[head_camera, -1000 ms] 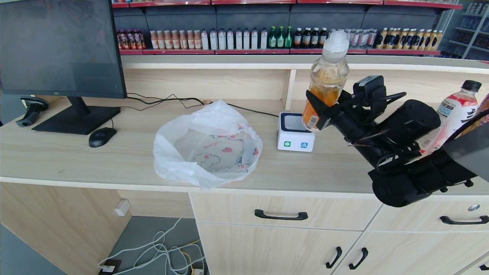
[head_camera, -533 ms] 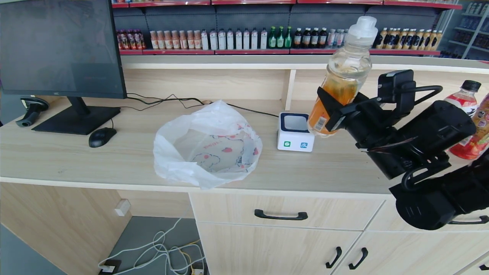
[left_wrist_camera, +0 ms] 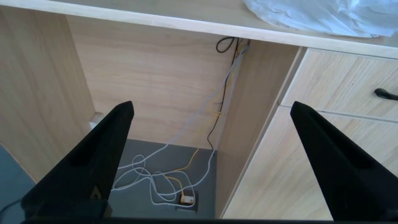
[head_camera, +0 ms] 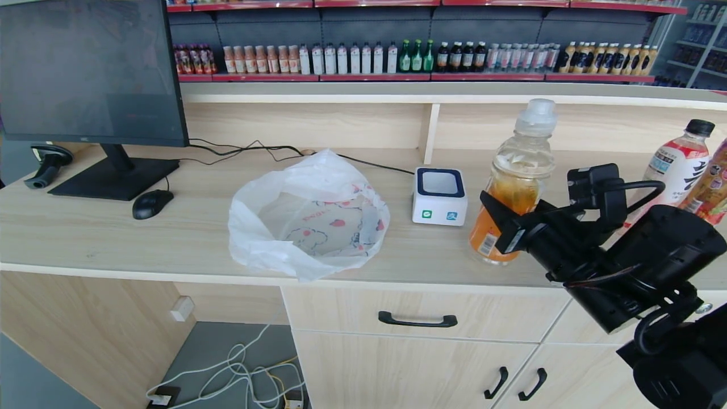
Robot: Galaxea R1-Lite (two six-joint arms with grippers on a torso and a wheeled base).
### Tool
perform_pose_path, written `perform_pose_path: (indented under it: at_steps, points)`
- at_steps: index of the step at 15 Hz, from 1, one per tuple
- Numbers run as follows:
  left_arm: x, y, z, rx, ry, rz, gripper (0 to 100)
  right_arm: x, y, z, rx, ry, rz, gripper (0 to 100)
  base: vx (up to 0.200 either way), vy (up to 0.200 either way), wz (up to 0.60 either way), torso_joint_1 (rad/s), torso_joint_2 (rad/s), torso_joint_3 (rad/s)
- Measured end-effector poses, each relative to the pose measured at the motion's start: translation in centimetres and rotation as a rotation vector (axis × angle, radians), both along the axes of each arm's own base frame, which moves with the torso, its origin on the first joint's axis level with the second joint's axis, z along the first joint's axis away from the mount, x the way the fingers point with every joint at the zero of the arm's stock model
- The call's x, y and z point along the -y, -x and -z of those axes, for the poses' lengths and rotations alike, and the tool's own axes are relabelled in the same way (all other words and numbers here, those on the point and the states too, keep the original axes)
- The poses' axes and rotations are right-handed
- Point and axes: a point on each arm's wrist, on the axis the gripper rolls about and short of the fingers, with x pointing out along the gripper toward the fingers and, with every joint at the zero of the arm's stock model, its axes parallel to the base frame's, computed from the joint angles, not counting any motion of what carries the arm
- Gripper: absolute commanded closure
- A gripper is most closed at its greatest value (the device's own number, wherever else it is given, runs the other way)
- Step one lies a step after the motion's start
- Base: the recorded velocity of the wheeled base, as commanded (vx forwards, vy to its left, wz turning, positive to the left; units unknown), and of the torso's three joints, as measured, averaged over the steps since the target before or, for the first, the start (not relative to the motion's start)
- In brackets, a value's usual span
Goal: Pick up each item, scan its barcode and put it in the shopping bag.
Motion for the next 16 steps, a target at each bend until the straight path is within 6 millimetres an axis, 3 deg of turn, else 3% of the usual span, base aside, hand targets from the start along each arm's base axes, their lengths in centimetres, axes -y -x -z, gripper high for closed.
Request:
perform_pose_path:
  at_steps: [3, 13, 16]
  points:
    - [0.0, 0.0, 0.0, 0.0, -0.001, 0.0, 0, 0.1, 0.1, -0.1, -0.005, -0.015, -0.002, 100, 0.0, 0.0, 0.0, 0.0, 0.0, 0.0]
    - [0.0, 0.0, 0.0, 0.0, -0.001, 0.001, 0, 0.2, 0.3, -1.3, 0.034, -0.052, -0.007, 100, 0.0, 0.2, 0.0, 0.002, 0.0, 0.004]
    - [0.0, 0.0, 0.0, 0.001, -0.003, 0.001, 0, 0.1, 0.4, -1.7, 0.045, -0.06, -0.014, 100, 0.0, 0.0, 0.0, 0.0, 0.0, 0.0]
